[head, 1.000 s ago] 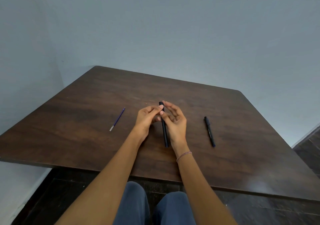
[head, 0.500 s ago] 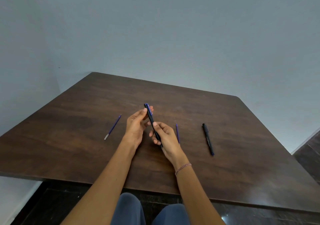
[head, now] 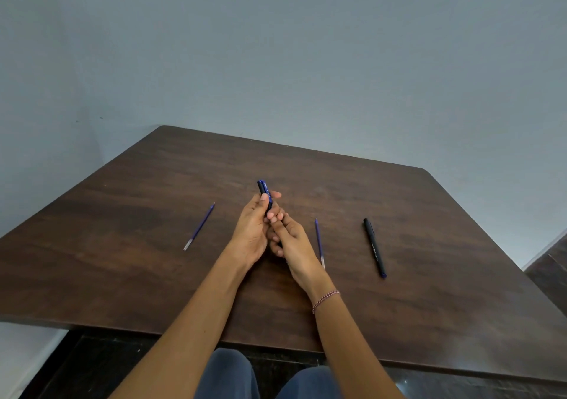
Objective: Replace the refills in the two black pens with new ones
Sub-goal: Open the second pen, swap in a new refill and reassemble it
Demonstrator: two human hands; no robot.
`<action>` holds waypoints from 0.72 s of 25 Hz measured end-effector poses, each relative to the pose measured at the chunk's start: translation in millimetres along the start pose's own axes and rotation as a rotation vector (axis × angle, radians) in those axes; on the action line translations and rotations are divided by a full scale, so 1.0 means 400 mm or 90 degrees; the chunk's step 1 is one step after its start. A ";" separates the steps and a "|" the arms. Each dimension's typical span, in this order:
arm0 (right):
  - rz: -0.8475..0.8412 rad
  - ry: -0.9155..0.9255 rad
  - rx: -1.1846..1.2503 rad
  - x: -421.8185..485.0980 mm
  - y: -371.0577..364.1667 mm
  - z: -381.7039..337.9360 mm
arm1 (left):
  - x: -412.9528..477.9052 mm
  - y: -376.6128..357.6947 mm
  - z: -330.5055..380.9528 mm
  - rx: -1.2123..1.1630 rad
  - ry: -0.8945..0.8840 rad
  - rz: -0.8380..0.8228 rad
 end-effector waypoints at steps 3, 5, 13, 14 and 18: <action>0.007 0.003 -0.019 -0.001 -0.003 -0.002 | -0.003 -0.008 0.009 0.011 -0.021 -0.001; 0.010 0.005 -0.019 -0.003 -0.005 -0.005 | -0.006 -0.012 0.016 0.002 -0.035 -0.007; 0.038 0.052 -0.071 -0.001 0.008 -0.011 | -0.008 -0.005 0.030 -0.030 -0.046 0.000; 0.055 0.070 -0.093 0.000 0.017 -0.016 | -0.006 0.001 0.028 -0.027 -0.034 0.005; 0.139 0.128 -0.217 0.003 0.053 -0.033 | -0.002 0.046 0.044 0.026 -0.070 0.107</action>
Point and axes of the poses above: each hand's wrist, its own x-axis towards the middle knuckle, its own y-axis out of the back of the hand, z = x × y, the point moved 9 cm from there along x, towards the middle knuckle, and after that the axes turned 5 degrees about z, right-handed, at the moved point
